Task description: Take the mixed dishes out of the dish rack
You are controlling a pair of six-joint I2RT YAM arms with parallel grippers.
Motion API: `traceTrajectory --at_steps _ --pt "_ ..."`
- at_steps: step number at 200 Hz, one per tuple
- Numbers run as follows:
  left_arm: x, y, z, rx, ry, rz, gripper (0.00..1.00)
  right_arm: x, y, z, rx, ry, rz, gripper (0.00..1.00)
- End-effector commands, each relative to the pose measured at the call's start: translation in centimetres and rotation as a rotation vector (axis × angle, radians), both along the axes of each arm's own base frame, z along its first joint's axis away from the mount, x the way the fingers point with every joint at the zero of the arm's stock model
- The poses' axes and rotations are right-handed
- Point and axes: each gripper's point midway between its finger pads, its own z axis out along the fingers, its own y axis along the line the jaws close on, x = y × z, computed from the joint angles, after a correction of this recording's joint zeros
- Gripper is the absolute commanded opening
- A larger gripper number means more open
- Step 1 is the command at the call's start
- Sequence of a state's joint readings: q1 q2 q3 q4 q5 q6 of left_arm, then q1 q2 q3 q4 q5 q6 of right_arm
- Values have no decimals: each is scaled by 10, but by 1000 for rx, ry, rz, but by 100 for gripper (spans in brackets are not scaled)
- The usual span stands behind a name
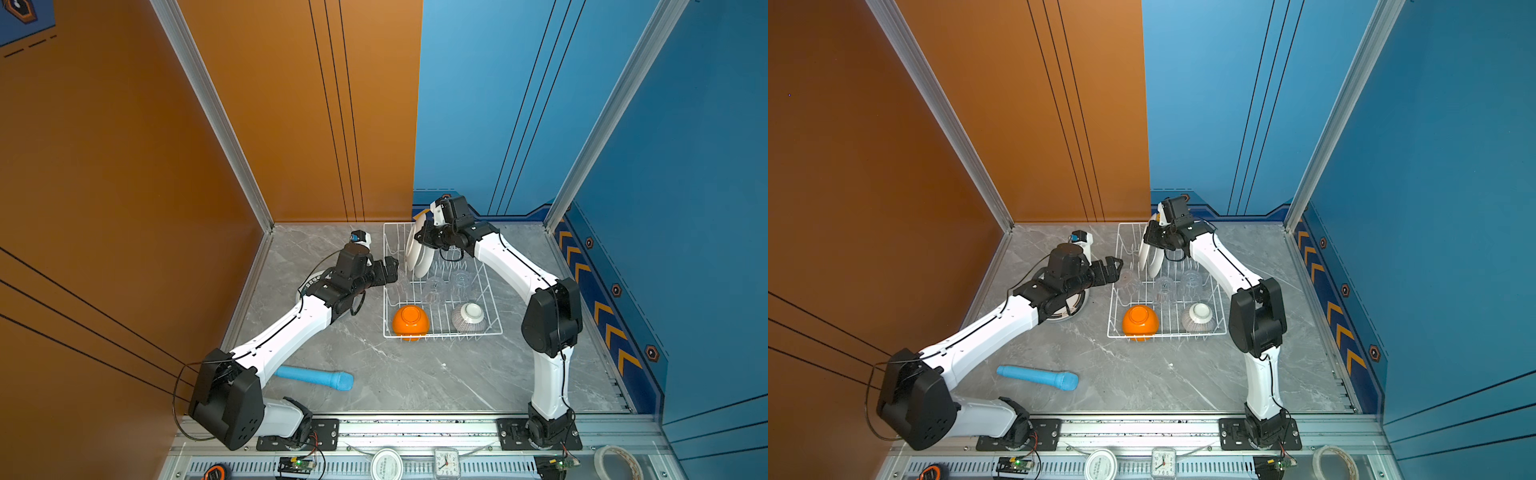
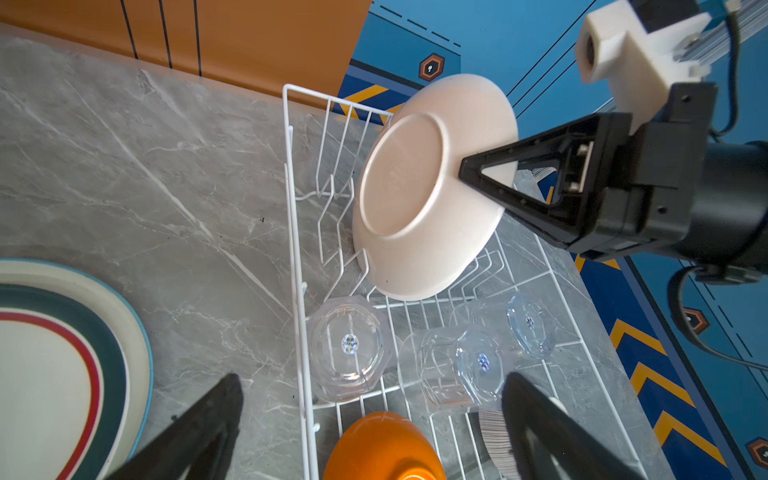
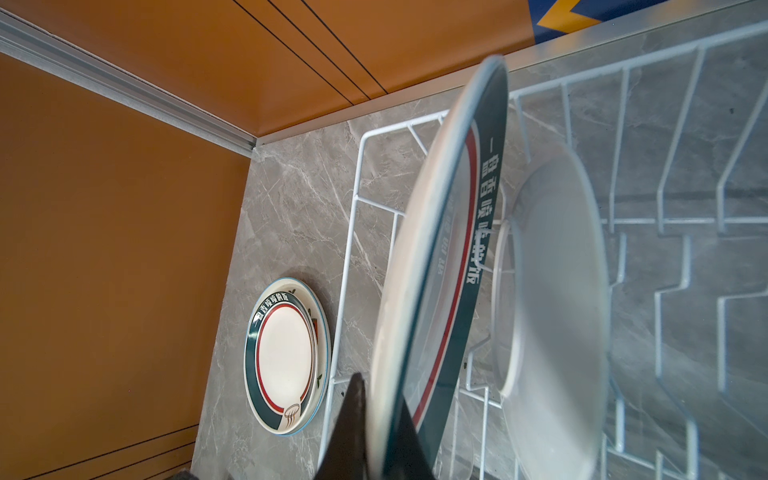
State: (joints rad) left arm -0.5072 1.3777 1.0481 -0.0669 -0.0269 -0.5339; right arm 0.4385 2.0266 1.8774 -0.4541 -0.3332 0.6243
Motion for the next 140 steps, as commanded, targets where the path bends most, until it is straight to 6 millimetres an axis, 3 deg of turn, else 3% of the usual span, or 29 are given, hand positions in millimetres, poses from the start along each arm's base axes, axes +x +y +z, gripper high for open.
traceTrajectory --at_steps 1,55,108,140 --pt "7 1 17 54 -128 -21 98 -9 -22 55 -21 -91 -55 0" --pt "12 -18 26 27 -211 -109 98 -20 -25 78 4 -119 -67 0" --pt "-3 -49 27 43 -299 -246 98 -29 -29 101 28 -149 -87 0" --pt "-14 -73 38 44 -397 -332 98 -37 -33 109 51 -145 -114 0"
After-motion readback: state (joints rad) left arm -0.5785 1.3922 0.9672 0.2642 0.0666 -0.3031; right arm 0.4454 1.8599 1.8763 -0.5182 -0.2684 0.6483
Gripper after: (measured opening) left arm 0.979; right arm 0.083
